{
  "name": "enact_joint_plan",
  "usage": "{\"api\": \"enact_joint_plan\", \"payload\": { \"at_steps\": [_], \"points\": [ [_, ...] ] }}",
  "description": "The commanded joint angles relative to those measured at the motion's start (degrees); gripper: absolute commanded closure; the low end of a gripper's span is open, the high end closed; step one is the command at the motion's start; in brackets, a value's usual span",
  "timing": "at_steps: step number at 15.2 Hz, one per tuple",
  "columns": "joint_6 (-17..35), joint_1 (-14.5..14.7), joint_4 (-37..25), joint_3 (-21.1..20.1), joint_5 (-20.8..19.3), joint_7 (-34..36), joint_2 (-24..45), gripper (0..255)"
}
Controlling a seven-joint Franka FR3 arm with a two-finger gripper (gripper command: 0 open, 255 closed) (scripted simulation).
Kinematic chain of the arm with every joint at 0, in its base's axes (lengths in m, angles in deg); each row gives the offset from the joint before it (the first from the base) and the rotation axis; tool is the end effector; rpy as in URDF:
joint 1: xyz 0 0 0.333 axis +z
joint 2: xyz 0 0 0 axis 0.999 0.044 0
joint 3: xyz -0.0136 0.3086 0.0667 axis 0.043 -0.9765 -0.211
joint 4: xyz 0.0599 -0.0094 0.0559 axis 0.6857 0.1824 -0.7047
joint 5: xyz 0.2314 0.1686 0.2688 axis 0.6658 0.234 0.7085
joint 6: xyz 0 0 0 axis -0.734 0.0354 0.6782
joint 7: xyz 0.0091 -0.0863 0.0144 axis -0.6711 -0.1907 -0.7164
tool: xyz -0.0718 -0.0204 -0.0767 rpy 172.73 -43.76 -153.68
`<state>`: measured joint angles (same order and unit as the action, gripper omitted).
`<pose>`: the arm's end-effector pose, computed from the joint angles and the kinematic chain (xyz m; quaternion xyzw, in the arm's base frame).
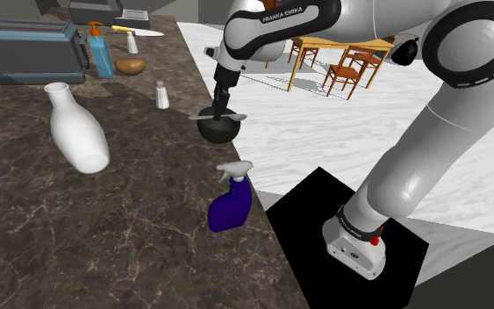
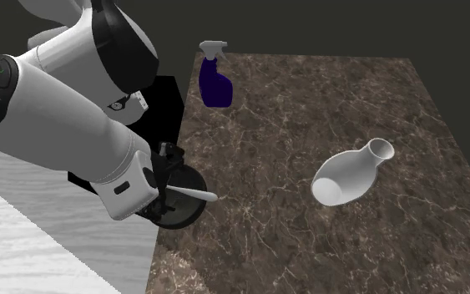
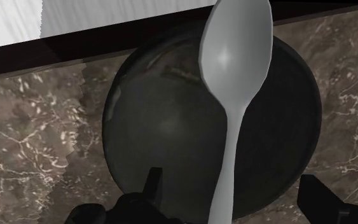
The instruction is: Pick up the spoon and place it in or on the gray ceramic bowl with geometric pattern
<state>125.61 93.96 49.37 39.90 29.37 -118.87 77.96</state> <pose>0.5388 0.1335 0.4353 -0.8832 -0.4514 -0.0720 0.1053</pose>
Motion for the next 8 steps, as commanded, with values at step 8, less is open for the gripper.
{"api": "enact_joint_plan", "payload": {
  "at_steps": [8],
  "points": [
    [-6.9, -0.8, -4.0, 0.9, -0.7, 0.3, -2.7, 0]
  ]
}}
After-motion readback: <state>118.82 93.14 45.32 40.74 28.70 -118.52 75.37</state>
